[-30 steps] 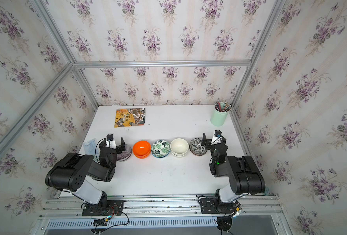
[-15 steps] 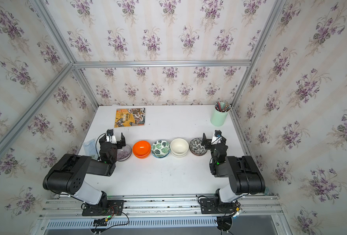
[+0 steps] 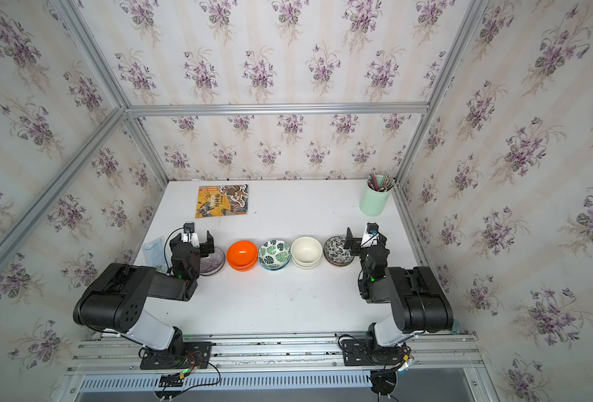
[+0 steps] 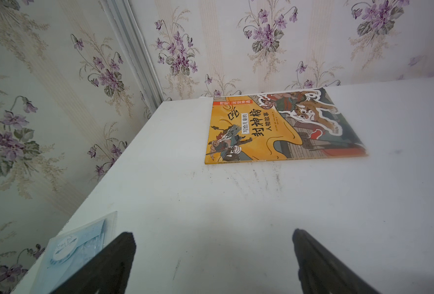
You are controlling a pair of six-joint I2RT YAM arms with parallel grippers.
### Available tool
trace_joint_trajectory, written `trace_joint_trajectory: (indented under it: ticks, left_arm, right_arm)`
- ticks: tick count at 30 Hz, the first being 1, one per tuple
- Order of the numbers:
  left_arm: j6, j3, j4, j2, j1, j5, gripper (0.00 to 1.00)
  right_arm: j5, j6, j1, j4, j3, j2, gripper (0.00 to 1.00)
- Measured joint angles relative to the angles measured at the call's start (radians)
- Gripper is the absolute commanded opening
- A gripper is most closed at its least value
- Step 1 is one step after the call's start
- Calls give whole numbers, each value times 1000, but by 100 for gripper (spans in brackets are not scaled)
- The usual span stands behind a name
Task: Stack the bowls
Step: Reset both arms
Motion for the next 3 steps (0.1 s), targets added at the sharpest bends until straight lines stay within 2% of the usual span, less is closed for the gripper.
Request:
trace_joint_trajectory:
  ticks: [3]
  left_arm:
    - [-1,10,-13,-2,3,0,100]
  right_arm:
    - [0,0,0,0,0,0,100]
